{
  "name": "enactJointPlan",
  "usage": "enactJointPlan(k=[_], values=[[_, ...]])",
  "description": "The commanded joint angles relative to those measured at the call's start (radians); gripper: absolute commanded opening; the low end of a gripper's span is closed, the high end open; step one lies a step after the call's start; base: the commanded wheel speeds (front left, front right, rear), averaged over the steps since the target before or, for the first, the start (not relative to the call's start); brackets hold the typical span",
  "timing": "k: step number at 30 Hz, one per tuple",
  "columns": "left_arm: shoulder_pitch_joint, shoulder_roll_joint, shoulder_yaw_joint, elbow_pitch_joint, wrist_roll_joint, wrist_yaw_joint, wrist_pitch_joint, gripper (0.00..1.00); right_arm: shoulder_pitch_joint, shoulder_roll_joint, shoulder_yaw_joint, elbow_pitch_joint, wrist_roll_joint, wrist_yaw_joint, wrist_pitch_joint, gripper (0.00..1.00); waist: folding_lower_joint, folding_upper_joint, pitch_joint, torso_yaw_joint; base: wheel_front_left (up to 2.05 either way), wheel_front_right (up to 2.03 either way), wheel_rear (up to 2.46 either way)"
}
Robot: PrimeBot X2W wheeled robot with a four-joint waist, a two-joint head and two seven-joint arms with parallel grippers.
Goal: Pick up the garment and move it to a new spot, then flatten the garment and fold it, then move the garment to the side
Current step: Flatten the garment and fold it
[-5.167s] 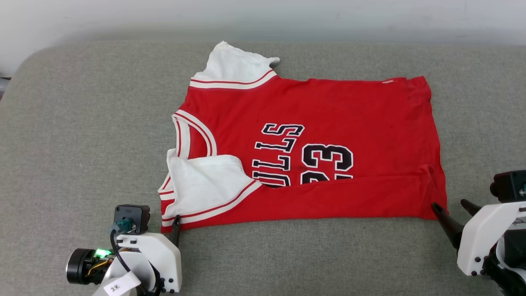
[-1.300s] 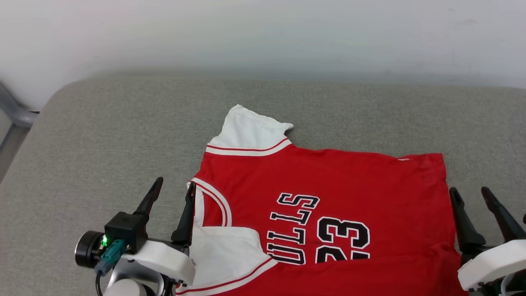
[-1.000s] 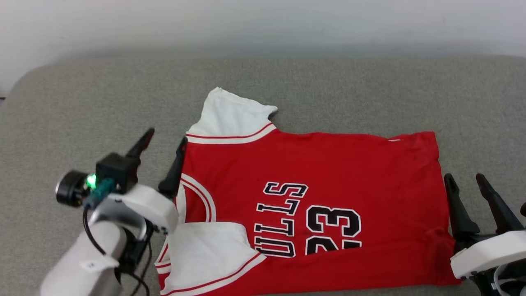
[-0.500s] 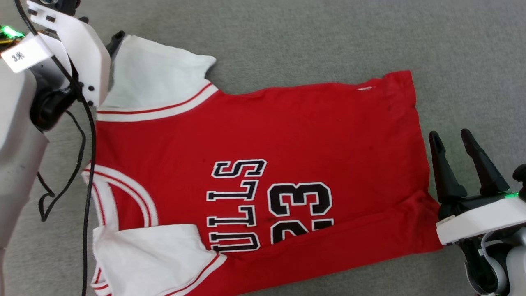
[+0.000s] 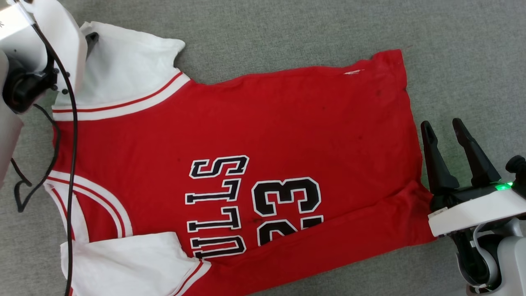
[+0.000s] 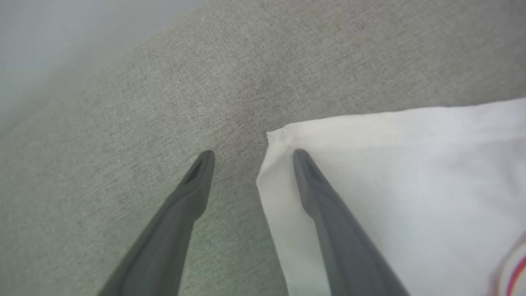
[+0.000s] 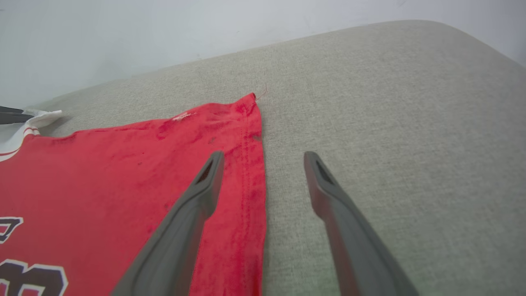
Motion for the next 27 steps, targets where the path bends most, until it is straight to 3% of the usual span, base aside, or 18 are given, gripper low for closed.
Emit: enactJointPlan(k=[1, 3, 4, 5, 6, 9, 17, 24, 27], values=[[-0.018, 0.003, -0.010, 0.011, -0.004, -0.001, 0.014, 1.00, -0.015, 0.004, 0.001, 0.002, 0.008, -0.001, -0.007, 1.00, -0.0001, 0.0000, 0.011, -0.006, 0.00, 0.00, 0.00], [-0.019, 0.006, -0.015, 0.028, -0.012, -0.001, 0.038, 1.00, -0.016, 0.003, 0.004, 0.005, 0.009, -0.001, -0.010, 1.00, -0.0001, 0.0000, 0.019, -0.011, 0.00, 0.00, 0.00], [-0.019, 0.006, -0.016, 0.038, -0.020, -0.001, 0.054, 0.85, -0.016, 0.003, 0.005, 0.006, 0.009, -0.001, -0.012, 1.00, -0.0001, 0.0000, 0.022, -0.013, 0.00, 0.00, 0.00], [-0.016, 0.004, -0.020, 0.043, -0.031, -0.001, 0.072, 0.48, -0.017, 0.002, 0.007, 0.007, 0.009, -0.001, -0.012, 1.00, -0.0001, 0.0000, 0.024, -0.015, 0.00, 0.00, 0.00], [-0.008, 0.000, -0.024, 0.044, -0.051, -0.001, 0.091, 0.00, -0.017, 0.000, 0.008, 0.008, 0.009, -0.001, -0.014, 1.00, -0.0001, 0.0000, 0.026, -0.017, 0.00, 0.00, 0.00], [-0.006, 0.006, -0.006, 0.062, -0.110, 0.005, 0.142, 0.00, -0.024, -0.002, 0.007, 0.012, 0.006, -0.001, -0.017, 1.00, -0.0001, 0.0000, 0.030, -0.019, 0.00, 0.00, 0.00], [-0.020, -0.015, 0.052, 0.014, -0.149, 0.036, 0.058, 0.00, -0.030, -0.023, 0.001, 0.005, -0.008, -0.001, 0.012, 1.00, -0.0001, 0.0000, -0.026, 0.010, 0.00, 0.00, 0.00], [0.003, -0.038, 0.056, -0.097, -0.158, 0.034, 0.002, 0.00, -0.054, -0.099, -0.025, -0.037, -0.044, -0.001, 0.165, 1.00, -0.0001, 0.0000, -0.089, 0.073, 0.00, 0.00, 0.00], [0.028, -0.041, 0.052, -0.171, -0.172, 0.039, 0.009, 0.00, -0.081, -0.140, -0.026, -0.056, -0.047, -0.001, 0.312, 1.00, -0.0001, 0.0000, -0.110, 0.107, 0.00, 0.00, 0.00]])
